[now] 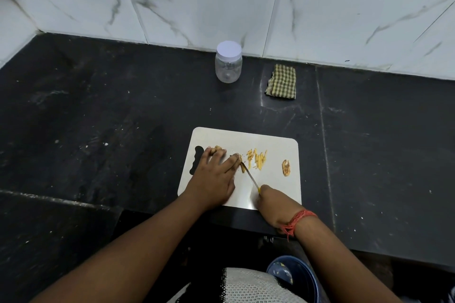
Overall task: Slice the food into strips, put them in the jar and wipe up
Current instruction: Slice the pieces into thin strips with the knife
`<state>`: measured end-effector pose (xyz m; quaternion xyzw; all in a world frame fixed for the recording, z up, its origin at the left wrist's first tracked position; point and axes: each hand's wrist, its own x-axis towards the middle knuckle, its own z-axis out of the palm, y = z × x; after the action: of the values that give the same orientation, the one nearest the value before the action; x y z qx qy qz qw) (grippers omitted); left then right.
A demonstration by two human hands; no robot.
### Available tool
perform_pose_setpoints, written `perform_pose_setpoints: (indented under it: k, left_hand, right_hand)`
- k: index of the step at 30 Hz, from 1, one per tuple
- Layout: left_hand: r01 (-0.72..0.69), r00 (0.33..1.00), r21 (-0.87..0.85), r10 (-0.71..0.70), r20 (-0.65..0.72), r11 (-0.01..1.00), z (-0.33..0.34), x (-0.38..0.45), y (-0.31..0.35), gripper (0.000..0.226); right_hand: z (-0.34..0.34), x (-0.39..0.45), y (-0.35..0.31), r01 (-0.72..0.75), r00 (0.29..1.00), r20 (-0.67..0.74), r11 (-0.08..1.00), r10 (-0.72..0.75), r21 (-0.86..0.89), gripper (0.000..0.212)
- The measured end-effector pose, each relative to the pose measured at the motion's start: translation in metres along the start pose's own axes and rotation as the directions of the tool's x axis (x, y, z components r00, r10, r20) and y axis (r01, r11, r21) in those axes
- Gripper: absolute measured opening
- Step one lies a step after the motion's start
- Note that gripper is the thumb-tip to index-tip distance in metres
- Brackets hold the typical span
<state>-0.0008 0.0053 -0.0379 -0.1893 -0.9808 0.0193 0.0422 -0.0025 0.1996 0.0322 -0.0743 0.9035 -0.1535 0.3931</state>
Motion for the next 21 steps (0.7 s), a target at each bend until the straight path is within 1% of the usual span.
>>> perform_pose_setpoints:
  k: [2,4,7,11,16,19,21]
  left_hand:
    - [0.003,1.000,0.016,-0.003,-0.007,1.000,0.000,0.000,0.002,0.057]
    - [0.001,1.000,0.030,-0.001,-0.005,1.000,-0.002,0.001,0.003,0.055]
    - [-0.021,1.000,0.055,0.020,0.007,0.998,-0.004,0.004,0.003,0.053]
    - [-0.025,0.999,0.064,0.027,-0.024,0.998,-0.003,0.002,0.004,0.051]
    - [-0.021,0.999,0.056,0.023,-0.026,0.998,-0.003,0.002,0.005,0.051]
    - [-0.016,1.000,0.061,0.016,-0.006,0.998,-0.004,0.002,0.005,0.052]
    - [-0.013,1.000,0.067,0.013,0.003,0.998,-0.005,0.002,0.006,0.052]
  right_hand:
    - [0.001,0.000,-0.001,-0.017,1.000,0.007,0.999,0.017,0.034,0.024]
    - [0.003,-0.001,-0.001,-0.012,1.000,0.005,1.000,0.012,0.026,0.027]
    - [0.004,-0.004,-0.001,-0.021,1.000,0.001,0.999,0.021,0.025,0.025]
    - [0.004,-0.007,-0.001,0.017,1.000,-0.023,0.998,-0.016,0.059,0.010]
    - [0.000,-0.011,-0.004,0.024,0.999,-0.027,0.992,-0.020,0.124,0.009]
    - [0.001,-0.013,-0.004,0.025,0.999,-0.044,0.996,-0.021,0.085,0.008]
    - [0.002,-0.016,-0.003,0.017,0.999,-0.048,0.999,-0.016,0.037,0.011]
